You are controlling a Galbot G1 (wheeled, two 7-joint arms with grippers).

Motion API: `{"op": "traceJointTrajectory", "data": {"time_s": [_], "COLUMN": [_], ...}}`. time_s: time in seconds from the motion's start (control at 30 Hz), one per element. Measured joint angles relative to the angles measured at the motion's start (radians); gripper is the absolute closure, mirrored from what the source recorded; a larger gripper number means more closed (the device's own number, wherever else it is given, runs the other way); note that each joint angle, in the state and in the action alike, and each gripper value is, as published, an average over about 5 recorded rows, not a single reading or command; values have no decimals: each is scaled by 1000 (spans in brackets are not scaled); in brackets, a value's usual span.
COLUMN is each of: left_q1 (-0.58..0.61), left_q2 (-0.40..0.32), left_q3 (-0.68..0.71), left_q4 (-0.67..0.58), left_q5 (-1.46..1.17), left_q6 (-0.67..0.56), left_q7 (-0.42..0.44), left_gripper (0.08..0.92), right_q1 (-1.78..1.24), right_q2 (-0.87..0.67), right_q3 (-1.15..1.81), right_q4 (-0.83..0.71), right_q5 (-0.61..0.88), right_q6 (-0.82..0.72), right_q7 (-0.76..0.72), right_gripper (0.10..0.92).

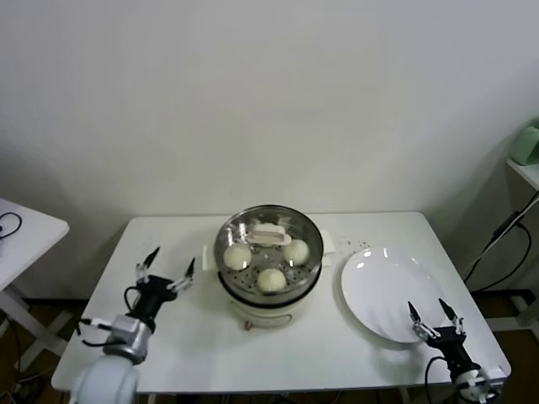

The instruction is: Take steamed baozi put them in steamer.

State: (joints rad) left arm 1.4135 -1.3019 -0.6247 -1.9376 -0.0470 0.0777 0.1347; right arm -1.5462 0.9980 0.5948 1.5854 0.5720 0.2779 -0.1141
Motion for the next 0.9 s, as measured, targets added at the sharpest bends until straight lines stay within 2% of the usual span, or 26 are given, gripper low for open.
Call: {"op": "traceJointTrajectory", "data": {"time_s": [0.4,0.9], "left_q1": [38,56], "left_q2": [-19,-25], "left_q3": [-105,-137], "left_q4": [216,296], "left_q5": [-257,-331], "left_q6": [-230,-325], "left_q7": [20,29], "left_gripper": [177,177], "right_q1": [7,6], "right_q2": [4,12], "right_q3": [0,-2], "right_q4": [2,2], "right_q5": [-9,-13], "right_q6": [-7,-6], "right_q7": [18,27], "right_gripper": [203,203]}}
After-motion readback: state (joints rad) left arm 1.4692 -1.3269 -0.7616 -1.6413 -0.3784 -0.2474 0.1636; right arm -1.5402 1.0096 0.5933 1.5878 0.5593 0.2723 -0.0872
